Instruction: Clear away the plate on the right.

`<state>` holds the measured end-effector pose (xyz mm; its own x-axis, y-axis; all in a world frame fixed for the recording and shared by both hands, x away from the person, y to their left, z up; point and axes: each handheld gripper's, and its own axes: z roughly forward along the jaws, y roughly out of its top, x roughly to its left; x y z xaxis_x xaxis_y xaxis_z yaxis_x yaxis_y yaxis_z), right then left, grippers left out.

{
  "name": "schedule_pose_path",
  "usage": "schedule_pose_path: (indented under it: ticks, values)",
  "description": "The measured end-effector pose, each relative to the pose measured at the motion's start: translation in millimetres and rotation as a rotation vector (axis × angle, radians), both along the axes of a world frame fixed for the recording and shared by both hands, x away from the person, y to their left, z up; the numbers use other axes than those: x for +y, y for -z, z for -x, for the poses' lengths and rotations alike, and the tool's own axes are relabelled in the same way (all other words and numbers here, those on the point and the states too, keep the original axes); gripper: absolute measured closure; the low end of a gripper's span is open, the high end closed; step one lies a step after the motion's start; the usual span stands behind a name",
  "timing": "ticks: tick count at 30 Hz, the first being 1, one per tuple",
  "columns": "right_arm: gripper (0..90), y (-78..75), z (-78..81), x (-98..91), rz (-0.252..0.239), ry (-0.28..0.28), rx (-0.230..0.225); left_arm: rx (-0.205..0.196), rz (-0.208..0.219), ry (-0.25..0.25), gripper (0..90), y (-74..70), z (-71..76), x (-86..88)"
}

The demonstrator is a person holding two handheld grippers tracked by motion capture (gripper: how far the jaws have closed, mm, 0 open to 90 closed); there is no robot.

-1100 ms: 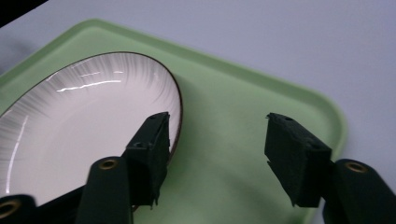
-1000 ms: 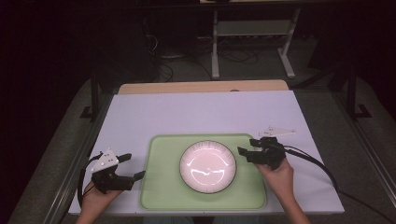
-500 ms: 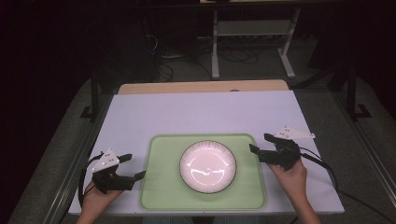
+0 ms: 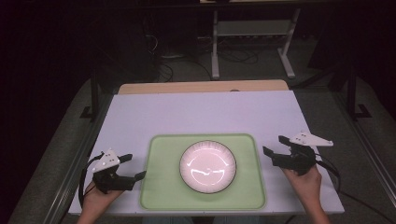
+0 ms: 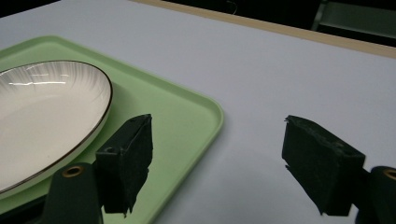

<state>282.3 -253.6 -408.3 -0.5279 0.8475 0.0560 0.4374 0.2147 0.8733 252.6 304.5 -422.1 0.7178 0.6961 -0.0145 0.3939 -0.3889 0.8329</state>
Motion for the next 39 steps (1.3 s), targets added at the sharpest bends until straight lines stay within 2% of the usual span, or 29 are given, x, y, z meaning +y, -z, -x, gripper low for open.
schedule_pose_path:
  ticks: [10,18,26,33,39]
  values:
    - [20.5,5.3,8.1,-12.5,-0.003,0.023,0.003,-0.002,0.003,0.000,15.2,-0.6,0.6,0.2]
    - [19.3,7.8,16.4,-16.8,0.026,0.021,-0.003,-0.002,0.005,-0.006,15.2,-0.7,0.6,2.8]
    - [18.8,10.2,25.6,-22.0,0.033,0.024,0.000,-0.004,0.007,-0.005,15.2,-0.9,1.0,2.7]
    - [18.4,11.3,26.9,-23.2,0.036,0.028,-0.006,-0.003,0.008,-0.003,15.2,-0.8,1.0,3.3]
    - [18.4,13.7,27.2,-20.5,0.060,0.031,0.001,-0.002,0.008,-0.003,15.2,-0.6,0.4,3.5]
